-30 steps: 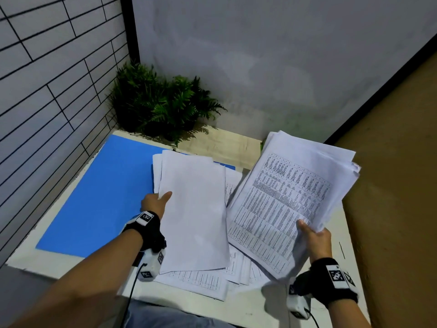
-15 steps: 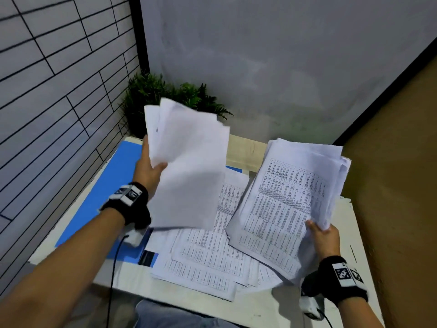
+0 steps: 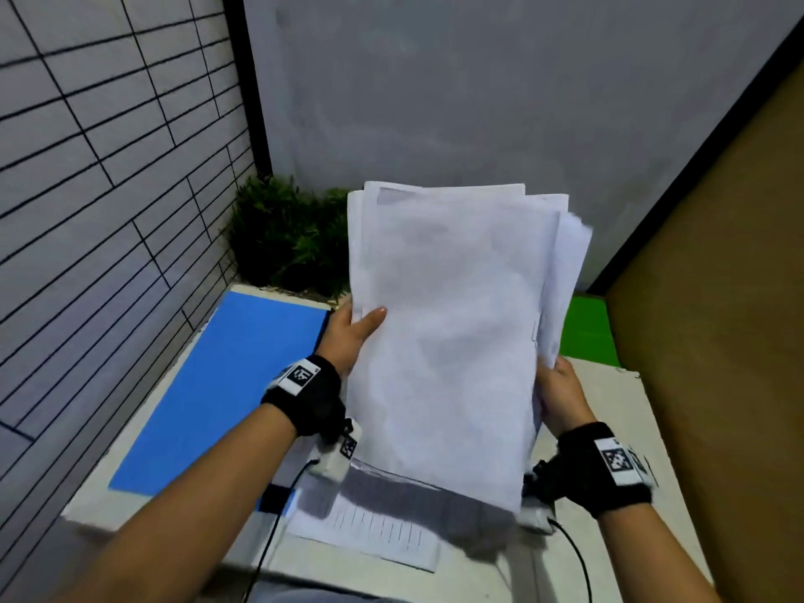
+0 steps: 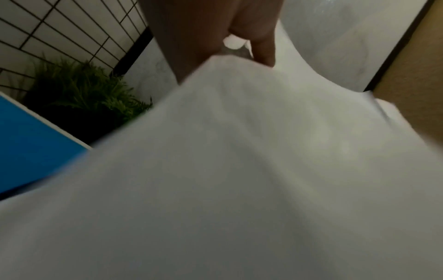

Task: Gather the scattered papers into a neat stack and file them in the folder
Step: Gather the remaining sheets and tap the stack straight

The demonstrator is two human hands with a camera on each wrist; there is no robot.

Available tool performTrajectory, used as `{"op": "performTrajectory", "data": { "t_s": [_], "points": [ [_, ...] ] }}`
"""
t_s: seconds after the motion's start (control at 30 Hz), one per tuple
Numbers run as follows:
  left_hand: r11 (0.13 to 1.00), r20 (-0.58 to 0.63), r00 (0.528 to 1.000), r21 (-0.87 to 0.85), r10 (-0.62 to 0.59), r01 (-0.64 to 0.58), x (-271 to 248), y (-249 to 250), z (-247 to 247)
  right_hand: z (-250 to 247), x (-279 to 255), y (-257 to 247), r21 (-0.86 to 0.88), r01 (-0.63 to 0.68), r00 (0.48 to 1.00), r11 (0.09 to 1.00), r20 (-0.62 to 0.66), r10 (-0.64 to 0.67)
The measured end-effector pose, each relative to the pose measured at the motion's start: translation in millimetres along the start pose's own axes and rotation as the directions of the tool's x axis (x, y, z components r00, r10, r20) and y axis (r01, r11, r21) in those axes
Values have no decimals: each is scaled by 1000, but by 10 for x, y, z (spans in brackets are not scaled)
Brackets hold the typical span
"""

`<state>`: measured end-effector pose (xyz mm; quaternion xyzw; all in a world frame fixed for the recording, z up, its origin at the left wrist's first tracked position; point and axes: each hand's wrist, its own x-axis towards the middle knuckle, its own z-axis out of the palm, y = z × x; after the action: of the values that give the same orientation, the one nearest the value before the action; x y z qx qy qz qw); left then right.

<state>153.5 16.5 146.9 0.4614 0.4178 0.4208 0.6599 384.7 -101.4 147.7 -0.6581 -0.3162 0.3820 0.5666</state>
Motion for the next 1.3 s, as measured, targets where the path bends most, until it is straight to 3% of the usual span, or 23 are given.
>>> {"op": "performTrajectory", "data": {
  "t_s": [0.13,0.23,0.3,0.4,0.47,0.53,0.6,0.73,0.83,0.93,1.07,1.2,1.3],
  "points": [
    [995,26,1000,96,8,-11,-28,-4,171,53,10,-32,63,-16,999,998,-47,19],
    [990,-57,995,118,86,-79,-62,81,239,-9,19,46,260,-42,999,965,27,37],
    [987,-96,987,102,131,-121,-82,141,272,31,13,26,205,54,998,977,9,-57],
    [976,-45,975,-16,216,-217,-133,274,377,128,58,-98,77,210,972,975,-123,-200],
    [937,-23,936,15,350,-350,-128,371,386,157,118,-135,68,268,955,961,-152,-256],
    [865,-24,876,168,482,-472,-65,364,327,206,143,-110,94,274,953,957,-162,-257],
    [878,-43,891,195,452,-436,-40,304,246,244,149,25,132,240,964,962,-145,-221],
    [961,29,977,179,211,-213,-98,129,186,258,89,225,65,196,962,978,-204,-180],
    [970,28,993,210,118,-121,-96,50,186,210,126,192,-45,225,898,973,-377,-225],
    [972,27,997,223,66,-70,-62,34,199,170,206,137,-142,251,847,958,-447,-288],
    [977,-10,1000,212,23,-20,-20,18,184,126,278,126,-156,256,856,954,-422,-298],
    [990,-90,996,141,14,-1,8,17,154,143,258,5,-47,298,884,953,-364,-295],
    [994,9,1000,110,21,-21,-24,73,188,143,283,-63,-64,299,896,952,-324,-303]
  ]
}}
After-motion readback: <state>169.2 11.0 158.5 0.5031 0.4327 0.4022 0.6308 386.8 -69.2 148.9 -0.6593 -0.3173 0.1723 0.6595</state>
